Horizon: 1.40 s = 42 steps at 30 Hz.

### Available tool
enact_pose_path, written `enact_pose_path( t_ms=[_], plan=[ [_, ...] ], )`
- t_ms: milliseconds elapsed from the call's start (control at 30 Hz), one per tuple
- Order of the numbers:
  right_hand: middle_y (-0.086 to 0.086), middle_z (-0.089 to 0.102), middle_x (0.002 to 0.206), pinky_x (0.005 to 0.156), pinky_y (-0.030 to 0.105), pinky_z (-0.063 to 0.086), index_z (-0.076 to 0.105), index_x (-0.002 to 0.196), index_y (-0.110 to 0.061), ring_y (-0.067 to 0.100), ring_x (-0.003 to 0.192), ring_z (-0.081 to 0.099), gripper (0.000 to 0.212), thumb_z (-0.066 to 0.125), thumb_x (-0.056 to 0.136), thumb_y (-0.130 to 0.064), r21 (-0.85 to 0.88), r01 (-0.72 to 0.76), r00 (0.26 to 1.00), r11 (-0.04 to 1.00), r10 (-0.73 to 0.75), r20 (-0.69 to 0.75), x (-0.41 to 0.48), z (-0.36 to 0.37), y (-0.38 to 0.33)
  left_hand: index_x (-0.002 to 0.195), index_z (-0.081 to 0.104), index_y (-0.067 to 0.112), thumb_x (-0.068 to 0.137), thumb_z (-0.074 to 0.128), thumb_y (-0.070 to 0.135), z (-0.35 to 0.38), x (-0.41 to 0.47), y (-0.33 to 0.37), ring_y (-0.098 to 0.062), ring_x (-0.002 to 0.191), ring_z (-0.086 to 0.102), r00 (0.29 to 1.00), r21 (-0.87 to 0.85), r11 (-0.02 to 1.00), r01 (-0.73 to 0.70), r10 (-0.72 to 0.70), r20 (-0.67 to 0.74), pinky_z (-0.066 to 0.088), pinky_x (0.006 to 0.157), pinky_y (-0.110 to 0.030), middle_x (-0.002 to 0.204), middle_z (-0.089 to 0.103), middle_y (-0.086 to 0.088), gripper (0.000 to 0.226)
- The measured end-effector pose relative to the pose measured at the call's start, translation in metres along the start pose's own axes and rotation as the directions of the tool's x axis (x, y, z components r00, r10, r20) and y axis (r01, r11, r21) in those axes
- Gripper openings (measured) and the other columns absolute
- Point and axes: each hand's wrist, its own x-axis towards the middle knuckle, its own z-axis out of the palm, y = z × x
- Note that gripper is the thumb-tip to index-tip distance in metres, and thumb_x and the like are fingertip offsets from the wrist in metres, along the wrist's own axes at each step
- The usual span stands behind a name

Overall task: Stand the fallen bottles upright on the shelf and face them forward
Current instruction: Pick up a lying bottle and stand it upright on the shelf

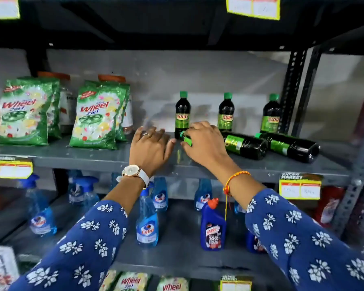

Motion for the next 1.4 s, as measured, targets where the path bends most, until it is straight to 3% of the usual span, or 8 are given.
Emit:
enact_pose_path(
  t_ms=[200, 433, 567, 800, 933, 1000, 1233, 1400],
  plan=[
    [0.011, 0.059, 0.118, 0.093, 0.044, 0.040, 0.063, 0.110, -0.013, 0.031, 0.115, 0.047, 0.053, 0.067, 0.073, -0.051, -0.158, -0.150, 0.981, 0.976, 0.166, 0.099, 0.017, 0.013, -0.003, 0.040, 0.050, 0.010, 0.092, 0.027, 0.044, 0.019, -0.013, -0.022, -0.029, 0.039, 0.052, 0.997, -0.028, 0.999, -0.030, 0.032, 0.077, 0.026, 0.047, -0.025, 0.042, 0.054, -0.014, 0.066],
    [0.011, 0.052, 0.126, 0.093, 0.043, 0.040, 0.051, 0.123, -0.014, 0.034, 0.119, 0.046, 0.087, 0.069, 0.058, -0.069, -0.337, -0.310, 0.839, 0.889, 0.422, 0.344, 0.059, 0.024, -0.001, 0.043, 0.050, 0.011, 0.091, 0.029, 0.044, 0.032, -0.023, -0.028, -0.029, 0.036, 0.048, 0.999, -0.149, 0.987, 0.051, -0.049, 0.017, 0.016, 0.043, -0.020, 0.044, 0.054, -0.010, 0.062],
    [0.007, 0.062, 0.117, 0.084, 0.038, 0.043, 0.055, 0.114, -0.013, 0.031, 0.108, 0.058, 0.079, 0.079, 0.054, -0.059, -0.304, -0.376, 0.768, 0.876, 0.477, 0.427, 0.069, 0.032, 0.002, 0.042, 0.048, 0.011, 0.089, 0.032, 0.043, 0.033, -0.022, -0.030, -0.028, 0.035, 0.047, 0.999, -0.150, 0.988, 0.049, -0.051, -0.011, 0.006, 0.045, -0.017, 0.044, 0.054, -0.008, 0.059],
    [0.011, 0.063, 0.108, 0.069, 0.031, 0.043, 0.057, 0.101, -0.011, 0.031, 0.099, 0.062, 0.062, 0.081, 0.057, -0.047, 0.081, -0.532, 0.827, 0.843, 0.498, 0.262, 0.065, 0.039, 0.015, 0.042, 0.047, 0.012, 0.089, 0.031, 0.044, 0.033, -0.023, -0.030, -0.028, 0.037, 0.048, 0.998, -0.170, 0.984, 0.057, -0.055, 0.012, 0.006, 0.044, -0.019, 0.045, 0.053, -0.008, 0.059],
    [0.006, 0.067, 0.083, 0.055, 0.016, 0.045, 0.067, 0.089, -0.013, 0.020, 0.075, 0.062, 0.036, 0.078, 0.063, -0.034, 0.709, -0.451, 0.836, 0.542, 0.536, 0.122, 0.063, 0.054, 0.018, 0.042, 0.045, 0.013, 0.089, 0.029, 0.045, 0.034, -0.024, -0.030, -0.029, 0.039, 0.049, 0.998, -0.206, 0.976, 0.064, -0.063, 0.013, 0.015, 0.044, -0.022, 0.045, 0.053, -0.007, 0.060],
    [0.010, 0.069, 0.088, 0.068, 0.019, 0.049, 0.065, 0.086, -0.015, 0.019, 0.078, 0.062, 0.018, 0.075, 0.071, -0.019, 0.878, -0.320, 0.856, 0.356, 0.505, 0.107, 0.061, 0.058, 0.015, 0.042, 0.045, 0.013, 0.090, 0.028, 0.045, 0.034, -0.024, -0.030, -0.029, 0.040, 0.049, 0.998, -0.213, 0.975, 0.062, -0.062, 0.008, 0.015, 0.044, -0.022, 0.046, 0.053, -0.006, 0.060],
    [0.002, 0.066, 0.094, 0.079, 0.024, 0.051, 0.059, 0.107, -0.009, 0.014, 0.086, 0.062, 0.029, 0.062, 0.080, 0.001, 0.968, -0.221, 0.920, 0.119, 0.356, 0.167, 0.047, 0.070, 0.015, 0.041, 0.047, 0.013, 0.089, 0.029, 0.045, 0.034, -0.025, -0.029, -0.027, 0.039, 0.050, 0.997, -0.224, 0.972, 0.076, -0.079, -0.007, 0.019, 0.043, -0.020, 0.044, 0.053, -0.004, 0.060],
    [0.010, 0.067, 0.108, 0.090, 0.031, 0.049, 0.054, 0.116, -0.011, 0.020, 0.097, 0.064, 0.055, 0.077, 0.067, -0.020, 0.948, -0.295, 0.927, 0.117, 0.276, 0.255, 0.047, 0.076, 0.018, 0.042, 0.048, 0.013, 0.089, 0.030, 0.044, 0.035, -0.025, -0.029, -0.027, 0.041, 0.051, 0.997, -0.227, 0.971, 0.078, -0.081, -0.006, 0.020, 0.042, -0.021, 0.045, 0.054, -0.005, 0.059]
  ],
)
